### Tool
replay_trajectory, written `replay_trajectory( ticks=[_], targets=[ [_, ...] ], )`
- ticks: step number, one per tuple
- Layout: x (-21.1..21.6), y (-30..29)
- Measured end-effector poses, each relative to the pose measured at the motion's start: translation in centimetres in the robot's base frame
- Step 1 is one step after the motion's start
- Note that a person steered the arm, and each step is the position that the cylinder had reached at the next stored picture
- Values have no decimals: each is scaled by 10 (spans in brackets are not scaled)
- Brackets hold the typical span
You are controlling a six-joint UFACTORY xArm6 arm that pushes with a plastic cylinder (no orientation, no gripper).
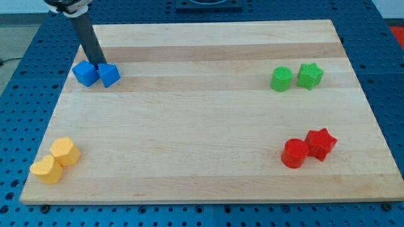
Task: Push blue cube into blue triangle
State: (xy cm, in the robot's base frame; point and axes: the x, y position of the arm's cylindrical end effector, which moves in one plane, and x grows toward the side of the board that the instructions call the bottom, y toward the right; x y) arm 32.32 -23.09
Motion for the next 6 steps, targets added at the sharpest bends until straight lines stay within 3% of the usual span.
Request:
replay_trajectory(
  ticks=[1,2,5,6],
  targets=[
    [-24,-20],
    [2,-73],
    [51,-34],
    [53,-74]
  ],
)
